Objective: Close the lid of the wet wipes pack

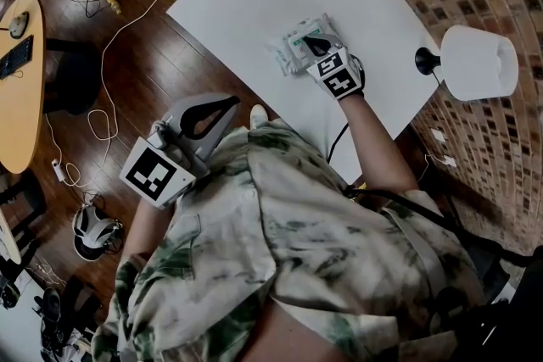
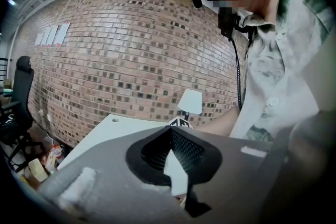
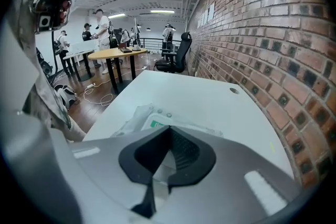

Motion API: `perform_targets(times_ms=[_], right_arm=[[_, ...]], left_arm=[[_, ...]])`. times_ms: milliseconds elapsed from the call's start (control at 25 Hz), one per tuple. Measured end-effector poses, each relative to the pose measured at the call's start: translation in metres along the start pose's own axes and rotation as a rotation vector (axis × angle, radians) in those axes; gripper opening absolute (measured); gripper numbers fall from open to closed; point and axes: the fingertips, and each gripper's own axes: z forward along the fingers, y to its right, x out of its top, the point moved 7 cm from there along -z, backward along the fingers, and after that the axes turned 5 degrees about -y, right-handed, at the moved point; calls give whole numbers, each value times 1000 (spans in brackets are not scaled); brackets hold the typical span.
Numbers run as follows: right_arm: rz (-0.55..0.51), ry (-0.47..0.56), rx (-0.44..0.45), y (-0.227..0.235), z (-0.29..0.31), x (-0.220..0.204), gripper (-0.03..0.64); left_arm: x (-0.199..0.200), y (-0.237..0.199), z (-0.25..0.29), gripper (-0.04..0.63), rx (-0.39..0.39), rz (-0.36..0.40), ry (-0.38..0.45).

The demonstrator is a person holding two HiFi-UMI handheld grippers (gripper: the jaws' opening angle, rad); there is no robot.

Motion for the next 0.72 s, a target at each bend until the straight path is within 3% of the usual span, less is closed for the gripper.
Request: perform_targets(times_ms=[240, 440, 720], right_arm=[[26, -76, 40, 3, 2, 6, -5], [85, -33, 48, 12, -2, 1, 0], [85, 38, -26, -1, -27, -5, 2]], left_arm=[[-1, 4, -5, 2, -4, 4, 9], [-1, 7, -15, 2, -4, 18, 23], [-5, 13, -34, 2, 0, 24, 37]])
